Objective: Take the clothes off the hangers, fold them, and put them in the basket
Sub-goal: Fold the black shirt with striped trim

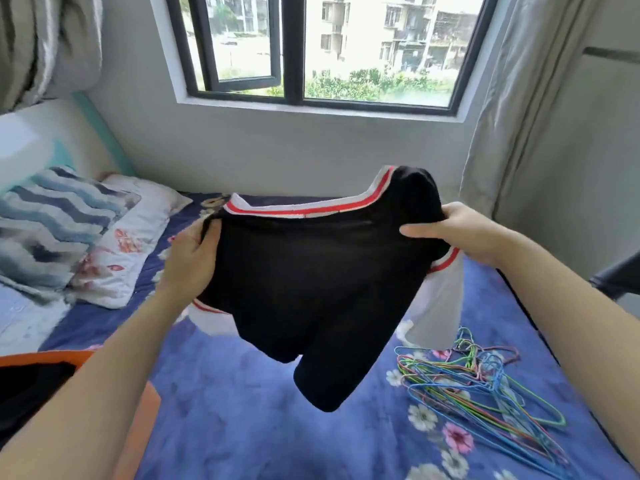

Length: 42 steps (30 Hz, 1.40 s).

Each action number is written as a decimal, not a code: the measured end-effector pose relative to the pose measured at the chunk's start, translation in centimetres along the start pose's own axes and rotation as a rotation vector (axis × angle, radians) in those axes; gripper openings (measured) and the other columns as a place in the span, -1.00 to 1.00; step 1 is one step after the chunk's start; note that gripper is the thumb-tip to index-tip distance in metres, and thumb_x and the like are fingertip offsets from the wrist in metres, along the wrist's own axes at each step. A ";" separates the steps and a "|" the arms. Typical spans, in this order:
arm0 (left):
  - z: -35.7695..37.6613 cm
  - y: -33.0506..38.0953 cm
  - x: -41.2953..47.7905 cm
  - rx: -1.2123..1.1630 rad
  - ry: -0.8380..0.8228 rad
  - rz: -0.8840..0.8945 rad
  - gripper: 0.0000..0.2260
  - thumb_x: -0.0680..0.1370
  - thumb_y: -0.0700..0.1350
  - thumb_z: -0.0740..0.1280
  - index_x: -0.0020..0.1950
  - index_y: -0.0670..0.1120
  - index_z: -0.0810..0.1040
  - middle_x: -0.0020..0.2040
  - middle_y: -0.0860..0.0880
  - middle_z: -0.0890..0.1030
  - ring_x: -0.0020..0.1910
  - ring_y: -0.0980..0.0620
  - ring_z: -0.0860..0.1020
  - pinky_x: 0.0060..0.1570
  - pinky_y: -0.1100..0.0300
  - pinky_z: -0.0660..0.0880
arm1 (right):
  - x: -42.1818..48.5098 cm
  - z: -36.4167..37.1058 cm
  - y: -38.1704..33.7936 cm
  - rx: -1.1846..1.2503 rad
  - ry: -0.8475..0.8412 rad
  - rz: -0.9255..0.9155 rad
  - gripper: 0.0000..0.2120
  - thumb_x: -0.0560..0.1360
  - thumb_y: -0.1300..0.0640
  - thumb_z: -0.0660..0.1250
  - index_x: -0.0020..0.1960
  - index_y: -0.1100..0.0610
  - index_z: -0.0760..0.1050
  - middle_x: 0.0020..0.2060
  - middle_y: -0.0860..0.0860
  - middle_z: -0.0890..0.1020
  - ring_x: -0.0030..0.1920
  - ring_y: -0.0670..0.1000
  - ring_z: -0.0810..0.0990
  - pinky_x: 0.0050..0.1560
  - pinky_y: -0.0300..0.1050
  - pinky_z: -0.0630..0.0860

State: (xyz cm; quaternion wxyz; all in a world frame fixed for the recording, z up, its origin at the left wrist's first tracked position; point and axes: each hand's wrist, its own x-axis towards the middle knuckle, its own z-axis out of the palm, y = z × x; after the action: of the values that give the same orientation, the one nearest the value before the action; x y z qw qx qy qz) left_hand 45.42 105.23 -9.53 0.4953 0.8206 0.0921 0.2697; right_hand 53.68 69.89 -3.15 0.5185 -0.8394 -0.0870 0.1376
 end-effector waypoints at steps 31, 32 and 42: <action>7.6 -5.7 16.0 0.277 0.290 -0.044 -0.72 0.49 -0.34 0.18 0.14 -0.20 0.56 0.03 -0.26 0.62 -0.02 -0.19 0.53 -0.11 0.11 0.36 | 18.9 -3.8 8.7 0.352 0.612 0.137 -0.64 0.52 0.36 0.09 0.07 0.04 0.56 -0.19 0.04 0.53 -0.25 0.03 0.52 -0.26 -0.02 0.62; 7.2 -5.9 16.0 0.276 0.305 0.056 -0.73 0.47 -0.32 0.19 0.13 -0.21 0.53 0.01 -0.25 0.61 -0.06 -0.16 0.52 -0.13 0.12 0.35 | 19.0 -3.9 9.0 0.296 0.638 0.055 -0.60 0.49 0.36 0.10 0.05 -0.03 0.57 -0.19 0.00 0.54 -0.23 0.02 0.51 -0.19 -0.06 0.58; 1.5 -17.7 8.7 0.934 -0.210 0.730 -0.75 0.50 -0.07 0.26 0.17 -0.04 0.43 -0.15 -0.17 0.61 -0.33 -0.20 0.62 -0.53 0.01 0.47 | 11.3 -0.4 19.7 -0.564 0.492 -0.137 -0.57 0.45 0.39 0.22 0.25 0.13 0.58 0.26 0.16 0.53 0.30 0.17 0.47 0.22 -0.04 0.38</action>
State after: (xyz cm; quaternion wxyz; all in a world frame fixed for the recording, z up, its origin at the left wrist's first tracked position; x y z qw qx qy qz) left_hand 55.61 116.46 -22.29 -0.0357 0.9523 -0.1361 0.2707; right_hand 64.57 63.96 -22.19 0.2804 -0.9494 -0.0503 -0.1324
